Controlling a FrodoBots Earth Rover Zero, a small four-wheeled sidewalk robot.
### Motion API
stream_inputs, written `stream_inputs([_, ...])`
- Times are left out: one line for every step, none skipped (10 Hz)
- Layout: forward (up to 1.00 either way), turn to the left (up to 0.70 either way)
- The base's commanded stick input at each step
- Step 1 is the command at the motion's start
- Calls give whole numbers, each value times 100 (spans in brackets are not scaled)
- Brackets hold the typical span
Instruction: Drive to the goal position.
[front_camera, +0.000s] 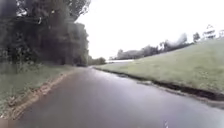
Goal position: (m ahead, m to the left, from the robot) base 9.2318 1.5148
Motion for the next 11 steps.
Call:
stream_inputs([100,9])
stream_inputs([100,7])
stream_inputs([100,5])
stream_inputs([100,3])
stream_inputs([100,1])
stream_inputs([100,10])
stream_inputs([100,8])
stream_inputs([100,7])
stream_inputs([100,6])
stream_inputs([100,4])
stream_inputs([100,3])
